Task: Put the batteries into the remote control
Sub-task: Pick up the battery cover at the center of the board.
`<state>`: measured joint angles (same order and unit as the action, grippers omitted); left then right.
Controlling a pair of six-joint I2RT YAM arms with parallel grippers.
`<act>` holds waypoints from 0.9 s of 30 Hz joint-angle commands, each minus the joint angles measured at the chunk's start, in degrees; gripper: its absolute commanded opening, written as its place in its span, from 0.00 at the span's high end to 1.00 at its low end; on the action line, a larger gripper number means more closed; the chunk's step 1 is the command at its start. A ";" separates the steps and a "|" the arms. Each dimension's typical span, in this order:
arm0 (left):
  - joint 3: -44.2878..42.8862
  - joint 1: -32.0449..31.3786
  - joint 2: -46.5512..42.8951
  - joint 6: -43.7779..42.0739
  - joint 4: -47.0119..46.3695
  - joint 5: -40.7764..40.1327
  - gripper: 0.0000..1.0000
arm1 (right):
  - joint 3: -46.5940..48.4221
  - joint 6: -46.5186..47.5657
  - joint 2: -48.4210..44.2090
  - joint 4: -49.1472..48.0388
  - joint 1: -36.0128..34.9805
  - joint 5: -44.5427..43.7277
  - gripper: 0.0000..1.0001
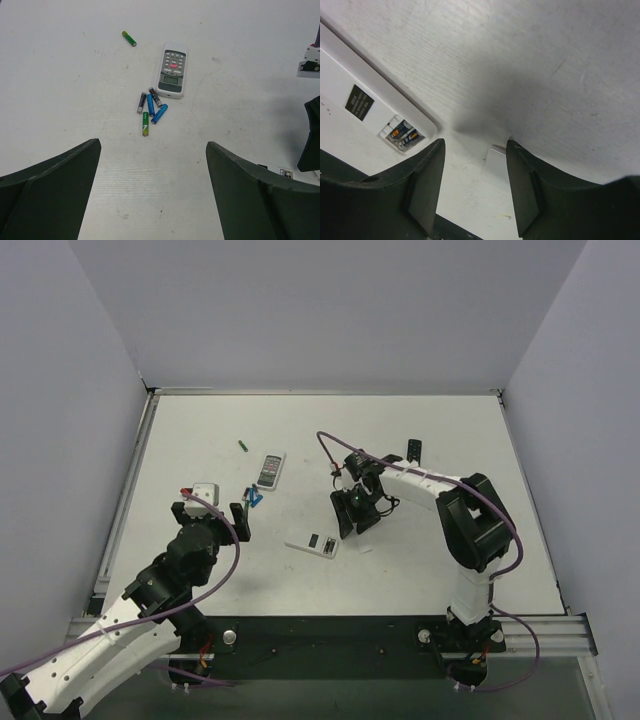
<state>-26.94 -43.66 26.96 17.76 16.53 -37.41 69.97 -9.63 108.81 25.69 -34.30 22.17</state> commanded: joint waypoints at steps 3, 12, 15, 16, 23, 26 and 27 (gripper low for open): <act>-1.63 0.42 0.37 -0.44 -2.91 0.84 0.03 | -7.39 -4.34 -4.04 -0.20 0.91 -1.34 0.52; -1.63 0.33 0.38 -0.36 -3.00 1.72 0.03 | -12.40 -5.67 -8.70 -0.38 1.87 -3.19 0.52; -1.54 0.33 0.29 -0.27 -2.82 1.72 0.03 | -13.89 -5.58 -10.64 -0.20 2.49 -3.11 0.51; -1.62 0.33 0.11 -0.18 -2.82 1.72 0.02 | -14.25 -5.49 -11.69 -0.12 2.58 -3.01 0.51; -1.54 0.33 -0.15 -0.09 -2.82 1.99 0.03 | -15.57 -4.88 -13.19 1.20 2.66 -2.13 0.50; -1.54 0.33 -0.15 -0.09 -2.74 2.08 0.03 | -16.19 -3.65 -13.63 1.82 2.66 -1.26 0.48; -1.45 0.33 -0.24 -0.09 -2.74 1.99 0.03 | -16.27 -3.21 -13.89 1.99 2.49 -1.08 0.48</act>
<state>-26.96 -43.66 27.27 17.76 16.08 -35.73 54.98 -14.79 97.06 23.88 -31.90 21.08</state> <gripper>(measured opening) 0.975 0.512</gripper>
